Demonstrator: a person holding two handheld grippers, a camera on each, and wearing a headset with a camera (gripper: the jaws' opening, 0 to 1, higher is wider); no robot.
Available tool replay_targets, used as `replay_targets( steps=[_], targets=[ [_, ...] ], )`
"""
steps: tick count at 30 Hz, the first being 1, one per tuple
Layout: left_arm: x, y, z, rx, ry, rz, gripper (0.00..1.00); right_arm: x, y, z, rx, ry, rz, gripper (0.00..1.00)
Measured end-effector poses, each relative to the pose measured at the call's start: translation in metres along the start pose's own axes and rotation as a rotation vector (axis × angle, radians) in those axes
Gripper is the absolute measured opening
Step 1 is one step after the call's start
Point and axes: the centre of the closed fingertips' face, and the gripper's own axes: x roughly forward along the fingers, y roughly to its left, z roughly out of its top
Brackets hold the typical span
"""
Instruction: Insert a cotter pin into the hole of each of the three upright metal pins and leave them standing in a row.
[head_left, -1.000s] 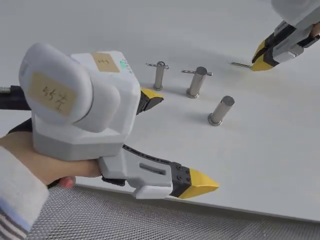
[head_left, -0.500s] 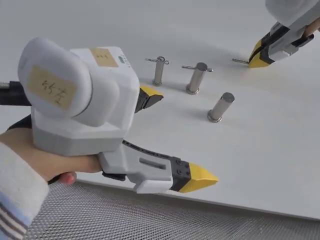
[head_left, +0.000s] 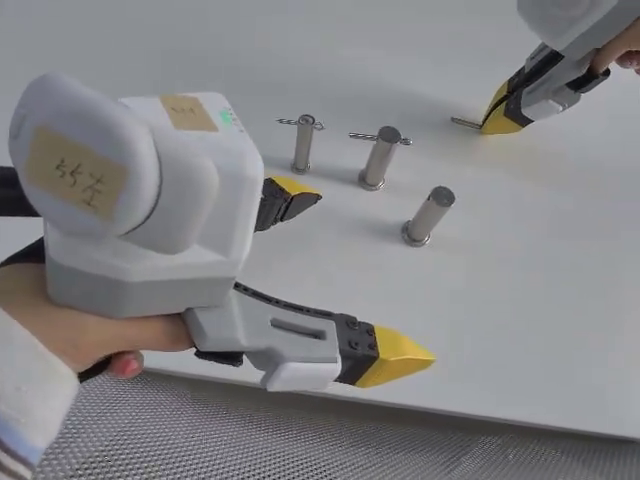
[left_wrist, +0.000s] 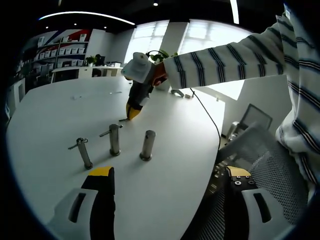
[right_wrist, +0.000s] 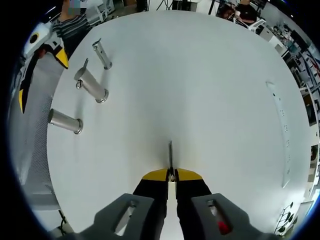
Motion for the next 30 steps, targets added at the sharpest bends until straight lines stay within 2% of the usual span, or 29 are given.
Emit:
replay_targets(
  steps=[2,6,13,19,21,25,30],
  targets=[
    [0.001,-0.001,0.001,0.006,0.004,-0.004,0.88,0.0,-0.002,0.0,0.002,-0.003,-0.004,0.0],
    [0.002,0.0,-0.002,0.026,0.024,-0.001,0.78,-0.001,-0.001,0.0,-0.027,-0.021,-0.002,0.0],
    [0.0,-0.001,-0.002,0.038,0.028,-0.005,0.81,-0.001,0.0,0.003,-0.021,-0.063,-0.031,0.0],
    [-0.002,0.002,-0.006,0.054,0.053,0.004,0.82,-0.001,0.001,0.006,-0.033,-0.036,-0.058,0.0],
    [-0.003,0.003,-0.006,0.061,0.06,0.007,0.82,0.002,-0.006,0.004,-0.02,-0.035,-0.062,0.0],
    [-0.008,0.003,-0.003,0.072,0.061,0.013,0.81,0.002,-0.009,0.003,-0.024,-0.032,-0.081,0.0],
    [-0.012,0.003,0.0,0.064,0.058,0.008,0.81,-0.005,-0.012,0.012,-0.016,-0.079,-0.1,0.0]
  ],
)
